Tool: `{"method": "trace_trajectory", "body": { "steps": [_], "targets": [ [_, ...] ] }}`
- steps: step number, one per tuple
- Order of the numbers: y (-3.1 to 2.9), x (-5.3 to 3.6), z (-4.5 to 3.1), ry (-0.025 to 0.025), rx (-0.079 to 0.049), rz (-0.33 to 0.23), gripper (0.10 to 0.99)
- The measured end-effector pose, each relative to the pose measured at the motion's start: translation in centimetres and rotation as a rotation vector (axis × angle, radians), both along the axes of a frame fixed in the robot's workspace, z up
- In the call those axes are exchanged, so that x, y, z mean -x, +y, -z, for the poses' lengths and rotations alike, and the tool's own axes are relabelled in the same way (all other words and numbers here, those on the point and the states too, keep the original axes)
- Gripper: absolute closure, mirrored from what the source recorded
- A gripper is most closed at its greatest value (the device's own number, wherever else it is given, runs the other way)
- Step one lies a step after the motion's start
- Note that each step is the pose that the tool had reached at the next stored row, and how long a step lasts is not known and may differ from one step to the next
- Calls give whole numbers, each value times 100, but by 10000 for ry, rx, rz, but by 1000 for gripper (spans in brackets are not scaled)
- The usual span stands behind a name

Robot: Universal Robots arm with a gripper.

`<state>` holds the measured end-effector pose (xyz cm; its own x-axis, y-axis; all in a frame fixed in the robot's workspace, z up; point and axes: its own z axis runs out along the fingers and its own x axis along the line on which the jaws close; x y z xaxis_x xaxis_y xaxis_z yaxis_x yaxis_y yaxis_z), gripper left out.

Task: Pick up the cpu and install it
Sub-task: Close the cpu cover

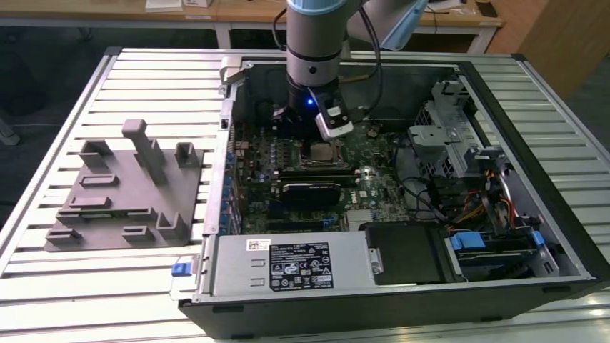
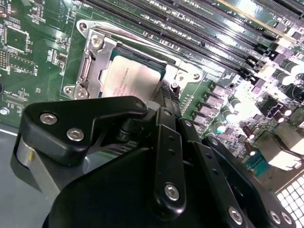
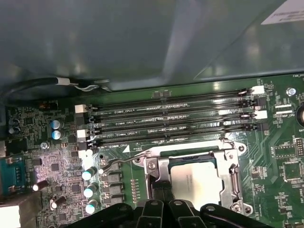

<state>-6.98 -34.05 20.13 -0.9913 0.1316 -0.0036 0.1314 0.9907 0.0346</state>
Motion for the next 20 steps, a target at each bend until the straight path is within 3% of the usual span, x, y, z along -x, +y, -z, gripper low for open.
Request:
{"method": "trace_trajectory", "body": {
  "steps": [13,20],
  "targets": [
    [-2,2,31,-1,-9,1,980],
    [-2,1,11,-2,-10,1,980]
  ]
}}
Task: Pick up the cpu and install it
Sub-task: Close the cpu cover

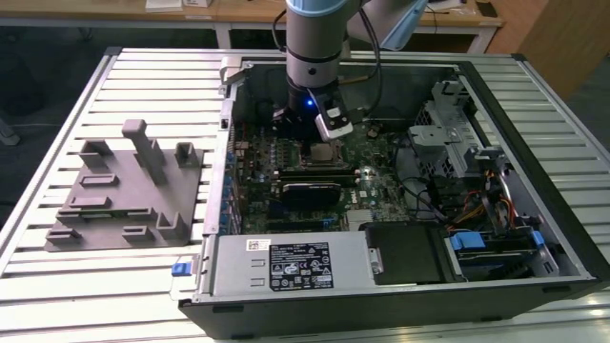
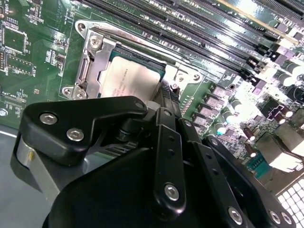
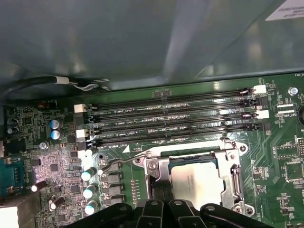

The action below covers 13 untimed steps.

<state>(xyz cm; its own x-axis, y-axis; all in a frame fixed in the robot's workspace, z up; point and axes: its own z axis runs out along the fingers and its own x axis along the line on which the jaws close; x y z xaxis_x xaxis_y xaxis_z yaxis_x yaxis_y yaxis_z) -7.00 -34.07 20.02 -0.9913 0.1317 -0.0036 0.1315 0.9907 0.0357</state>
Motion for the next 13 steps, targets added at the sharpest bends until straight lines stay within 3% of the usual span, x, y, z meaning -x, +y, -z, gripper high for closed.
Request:
{"method": "trace_trajectory", "body": {
  "steps": [13],
  "targets": [
    [0,0,-116,-2,-2,0,980]
  ]
}}
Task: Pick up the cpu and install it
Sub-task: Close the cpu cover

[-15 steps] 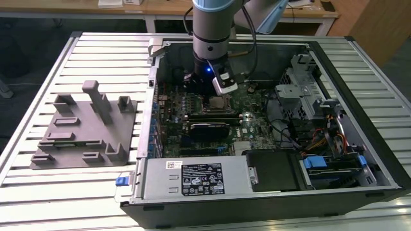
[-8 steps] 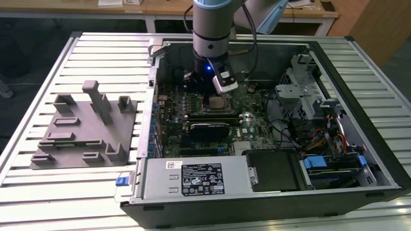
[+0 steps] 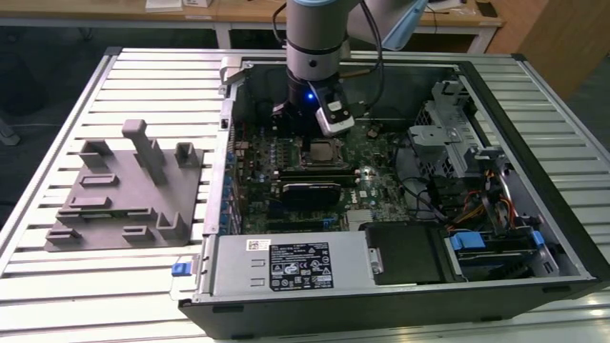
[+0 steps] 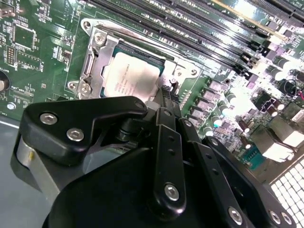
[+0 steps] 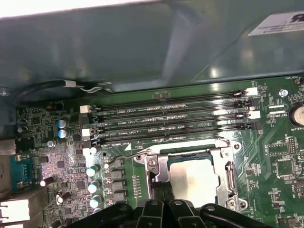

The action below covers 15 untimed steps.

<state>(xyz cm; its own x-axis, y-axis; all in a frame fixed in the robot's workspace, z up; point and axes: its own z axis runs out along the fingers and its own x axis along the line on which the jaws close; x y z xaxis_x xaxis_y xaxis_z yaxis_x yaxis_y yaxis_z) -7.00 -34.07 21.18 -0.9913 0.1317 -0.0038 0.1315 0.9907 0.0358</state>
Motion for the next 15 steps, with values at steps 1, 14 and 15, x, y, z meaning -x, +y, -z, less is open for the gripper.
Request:
{"method": "trace_trajectory", "body": {
  "steps": [1,14,15],
  "targets": [
    [0,0,0,0,0,0,980],
    [17,-220,-1,1,1,1,980],
    [19,-241,-1,1,2,0,980]
  ]
}}
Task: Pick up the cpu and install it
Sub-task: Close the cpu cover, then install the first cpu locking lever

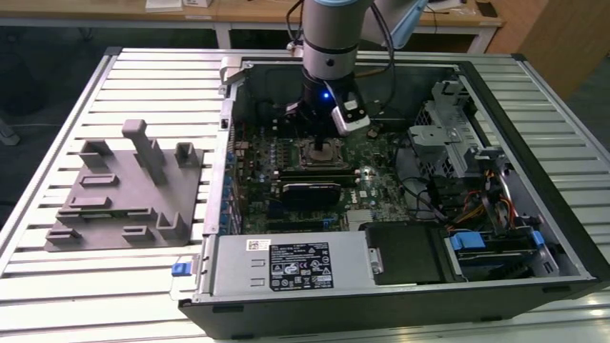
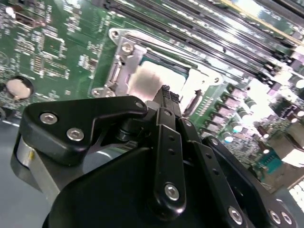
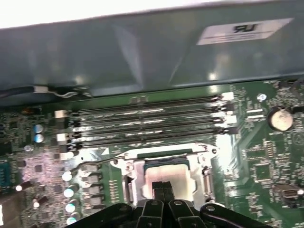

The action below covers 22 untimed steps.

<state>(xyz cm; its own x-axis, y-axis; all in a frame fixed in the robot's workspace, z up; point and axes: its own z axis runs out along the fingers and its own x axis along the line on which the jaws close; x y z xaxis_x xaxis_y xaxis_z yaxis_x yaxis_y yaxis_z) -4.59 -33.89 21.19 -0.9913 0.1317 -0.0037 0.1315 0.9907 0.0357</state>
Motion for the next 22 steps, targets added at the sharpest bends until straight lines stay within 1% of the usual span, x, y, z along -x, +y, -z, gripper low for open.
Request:
{"method": "trace_trajectory", "body": {
  "steps": [2,5,12,14,22],
  "targets": [
    [3,-30,0,0,1,0,980],
    [3,-31,-19,0,1,0,980],
    [4,-31,-186,0,1,0,980],
    [4,-31,-222,0,2,0,980],
    [4,-31,-235,0,1,0,980]
  ]
}}
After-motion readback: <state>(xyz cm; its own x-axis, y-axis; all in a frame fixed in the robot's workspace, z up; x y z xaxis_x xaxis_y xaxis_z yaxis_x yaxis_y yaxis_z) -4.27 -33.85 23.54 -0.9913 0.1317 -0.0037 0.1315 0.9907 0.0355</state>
